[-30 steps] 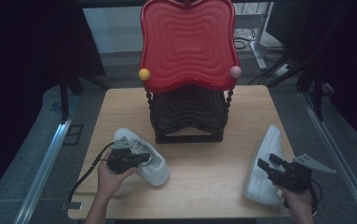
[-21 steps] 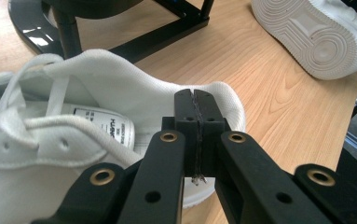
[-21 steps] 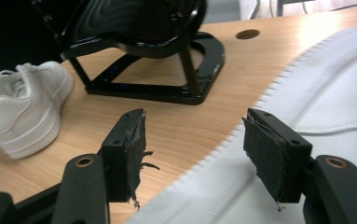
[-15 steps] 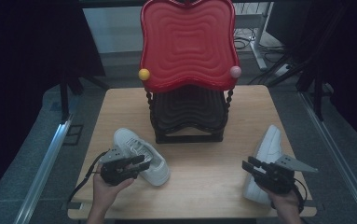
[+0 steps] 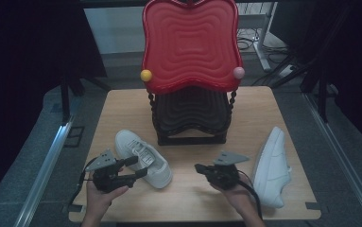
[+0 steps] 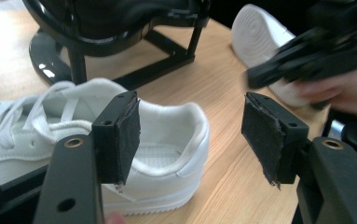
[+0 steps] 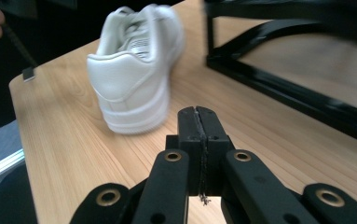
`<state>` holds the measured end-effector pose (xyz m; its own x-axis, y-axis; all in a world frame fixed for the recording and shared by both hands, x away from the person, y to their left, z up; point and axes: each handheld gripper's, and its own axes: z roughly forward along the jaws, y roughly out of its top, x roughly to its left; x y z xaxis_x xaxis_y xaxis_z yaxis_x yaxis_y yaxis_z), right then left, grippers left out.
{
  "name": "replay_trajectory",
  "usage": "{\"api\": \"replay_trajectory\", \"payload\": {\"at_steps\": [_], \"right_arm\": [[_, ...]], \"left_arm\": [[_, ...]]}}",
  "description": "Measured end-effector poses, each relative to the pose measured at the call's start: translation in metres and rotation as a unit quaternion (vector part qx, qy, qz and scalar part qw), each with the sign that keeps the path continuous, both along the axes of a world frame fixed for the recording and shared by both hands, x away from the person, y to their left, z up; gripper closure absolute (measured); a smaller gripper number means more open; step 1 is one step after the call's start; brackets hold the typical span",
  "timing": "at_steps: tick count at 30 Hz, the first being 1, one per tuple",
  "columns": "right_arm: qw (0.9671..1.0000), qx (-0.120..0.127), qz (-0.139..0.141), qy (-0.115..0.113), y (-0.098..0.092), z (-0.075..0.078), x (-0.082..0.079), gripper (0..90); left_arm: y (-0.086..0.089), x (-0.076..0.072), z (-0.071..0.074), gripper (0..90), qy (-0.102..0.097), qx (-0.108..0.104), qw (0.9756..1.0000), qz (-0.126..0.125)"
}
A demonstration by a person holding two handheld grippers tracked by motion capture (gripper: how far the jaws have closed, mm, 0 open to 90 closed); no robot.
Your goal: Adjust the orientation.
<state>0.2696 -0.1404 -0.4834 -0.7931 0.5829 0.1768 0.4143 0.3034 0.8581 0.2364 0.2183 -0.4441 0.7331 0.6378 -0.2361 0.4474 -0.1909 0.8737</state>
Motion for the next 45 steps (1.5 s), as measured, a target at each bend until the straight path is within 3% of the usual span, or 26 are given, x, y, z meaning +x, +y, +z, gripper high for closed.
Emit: {"api": "replay_trajectory", "payload": {"at_steps": [2, 11, 15, 21, 22, 28, 34, 40, 45], "right_arm": [[0.9999, -0.005, 0.012, 0.005, 0.021, -0.006, 0.010, 89.4], [0.9992, -0.022, 0.022, 0.023, 0.070, -0.025, 0.036, 89.4], [0.9992, -0.030, 0.023, 0.015, 0.083, -0.026, 0.035, 89.4], [0.9980, -0.014, 0.057, 0.022, 0.090, -0.029, 0.030, 89.5], [0.9968, -0.009, 0.077, 0.022, 0.097, -0.031, 0.026, 89.5], [0.9931, -0.004, 0.113, 0.031, 0.122, -0.036, 0.022, 89.5], [0.9862, -0.005, 0.160, 0.040, 0.165, -0.038, 0.015, 89.4], [0.9846, 0.007, 0.169, 0.045, 0.197, -0.044, 0.012, 89.5], [0.9839, 0.014, 0.171, 0.049, 0.206, -0.046, 0.011, 89.4]], "left_arm": [[0.002, -0.002, 0.002, 37.6, -0.005, -0.005, 1.0000, 0.000], [0.004, -0.003, 0.003, 37.4, -0.009, -0.005, 0.9999, 0.004], [0.006, -0.004, 0.004, 37.5, -0.017, -0.009, 0.9998, 0.007], [0.011, -0.005, 0.007, 37.5, -0.021, -0.012, 0.9996, 0.015], [0.012, -0.006, 0.007, 37.5, -0.022, -0.014, 0.9995, 0.016], [0.023, -0.011, 0.013, 37.5, -0.034, -0.018, 0.9988, 0.031], [0.039, -0.017, 0.020, 37.4, -0.045, -0.031, 0.9973, 0.049], [0.051, -0.020, 0.022, 37.4, -0.050, -0.042, 0.9961, 0.059], [0.054, -0.018, 0.020, 37.3, -0.046, -0.047, 0.9960, 0.061]]}}
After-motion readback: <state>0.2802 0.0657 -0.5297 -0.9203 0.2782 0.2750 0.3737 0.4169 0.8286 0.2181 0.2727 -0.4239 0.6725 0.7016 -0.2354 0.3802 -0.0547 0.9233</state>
